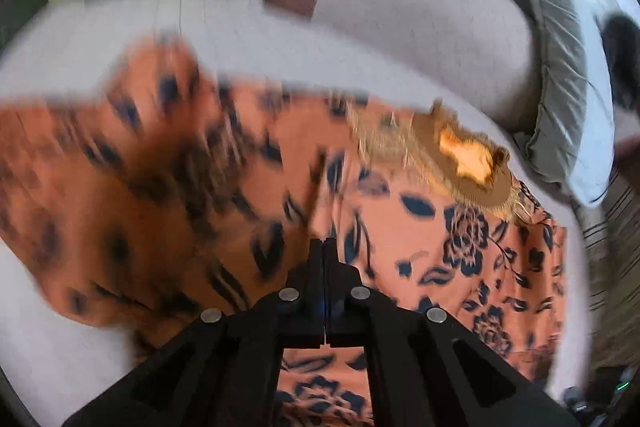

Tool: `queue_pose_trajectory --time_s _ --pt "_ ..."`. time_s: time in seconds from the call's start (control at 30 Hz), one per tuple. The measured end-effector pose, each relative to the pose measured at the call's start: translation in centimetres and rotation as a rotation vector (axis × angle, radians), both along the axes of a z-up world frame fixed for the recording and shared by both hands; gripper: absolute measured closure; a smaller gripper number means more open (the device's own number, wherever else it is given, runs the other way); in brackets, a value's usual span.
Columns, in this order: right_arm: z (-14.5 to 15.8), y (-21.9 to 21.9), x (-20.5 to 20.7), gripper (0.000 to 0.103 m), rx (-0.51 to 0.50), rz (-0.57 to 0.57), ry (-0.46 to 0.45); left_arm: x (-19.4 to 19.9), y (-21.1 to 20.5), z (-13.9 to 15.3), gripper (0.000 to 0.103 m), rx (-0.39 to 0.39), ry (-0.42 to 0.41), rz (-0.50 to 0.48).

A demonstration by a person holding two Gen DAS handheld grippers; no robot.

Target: Fold small clothes

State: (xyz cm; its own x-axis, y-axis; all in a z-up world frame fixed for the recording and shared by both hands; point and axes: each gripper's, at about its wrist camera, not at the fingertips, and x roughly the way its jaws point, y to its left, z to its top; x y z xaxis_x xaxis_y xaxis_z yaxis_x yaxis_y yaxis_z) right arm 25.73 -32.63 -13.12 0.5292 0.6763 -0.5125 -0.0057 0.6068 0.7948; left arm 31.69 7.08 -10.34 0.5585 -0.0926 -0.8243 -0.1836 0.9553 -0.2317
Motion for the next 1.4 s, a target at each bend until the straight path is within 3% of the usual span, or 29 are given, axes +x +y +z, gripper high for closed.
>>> queue_pose_trajectory --time_s 0.03,0.1,0.17,0.2,0.23,0.27,0.43,0.57,0.63,0.77,0.83,0.9,1.0,1.07,1.17,1.2,1.23,1.3,1.4 --pt "0.0 -0.1 0.0 0.015 0.002 0.0 0.002 -0.4 -0.4 1.6 0.103 0.05 -0.057 -0.014" --pt "0.0 -0.2 0.0 0.015 0.008 -0.003 0.002 -1.2 -0.6 3.3 0.103 0.078 -0.111 -0.015" --pt "-0.1 -0.3 0.1 0.015 0.017 -0.009 0.005 -1.4 -0.1 2.6 0.099 0.027 -0.076 -0.005" --pt "-0.1 -0.4 0.1 0.015 0.023 -0.014 0.005 -1.3 0.2 1.8 0.081 -0.005 -0.04 -0.008" --pt "-0.1 -0.4 0.1 0.015 0.027 -0.016 0.005 -1.1 0.6 0.6 0.055 -0.035 0.003 -0.001" --pt "-0.1 -0.4 0.1 0.015 0.029 -0.015 0.003 -1.2 0.9 -0.2 0.049 -0.056 0.032 0.011" --pt "-0.2 -0.4 0.1 0.015 0.027 -0.013 0.003 0.3 1.1 -2.2 0.046 -0.163 0.097 -0.019" --pt "0.0 -0.5 0.0 0.015 0.024 -0.011 0.003 0.5 0.4 -2.9 0.048 -0.18 0.122 -0.021" --pt "0.1 -0.7 -0.1 0.015 0.026 -0.012 0.003 0.9 0.1 -3.3 0.084 -0.14 0.138 -0.017" --pt "0.1 -0.7 -0.1 0.015 0.023 -0.01 0.004 1.3 -1.5 -3.2 0.094 -0.064 0.137 -0.037" --pt "0.1 -0.8 -0.2 0.015 0.023 -0.009 0.005 1.5 -2.2 -1.9 0.096 0.017 0.091 -0.025" --pt "0.2 -0.9 -0.3 0.015 0.025 -0.007 0.004 0.8 -3.3 1.2 0.096 0.16 -0.033 -0.007" --pt "0.2 -1.0 -0.3 0.015 0.027 -0.006 0.005 -0.3 -4.1 3.8 0.096 0.259 -0.133 -0.008" --pt "0.1 -1.1 -0.2 0.015 0.026 -0.007 0.006 -0.4 -4.1 2.8 0.095 0.283 -0.102 -0.019" --pt "0.2 -1.2 -0.2 0.015 0.03 -0.008 0.007 1.0 -3.1 -2.8 0.092 0.261 0.128 -0.02" --pt "0.2 -1.3 -0.2 0.015 0.035 -0.008 0.005 0.8 -2.7 -3.5 0.076 0.268 0.132 0.008" --pt "0.2 -1.4 -0.2 0.015 0.045 -0.009 0.003 0.4 -2.3 -3.6 0.071 0.26 0.102 0.026" --pt "0.1 -2.0 -0.2 0.015 0.081 -0.025 0.002 0.0 -2.1 -3.2 0.063 0.25 0.082 0.04" --pt "-0.2 -3.4 -0.1 0.015 0.165 -0.066 -0.012 -0.7 -2.4 -2.6 0.061 0.27 0.047 0.013"
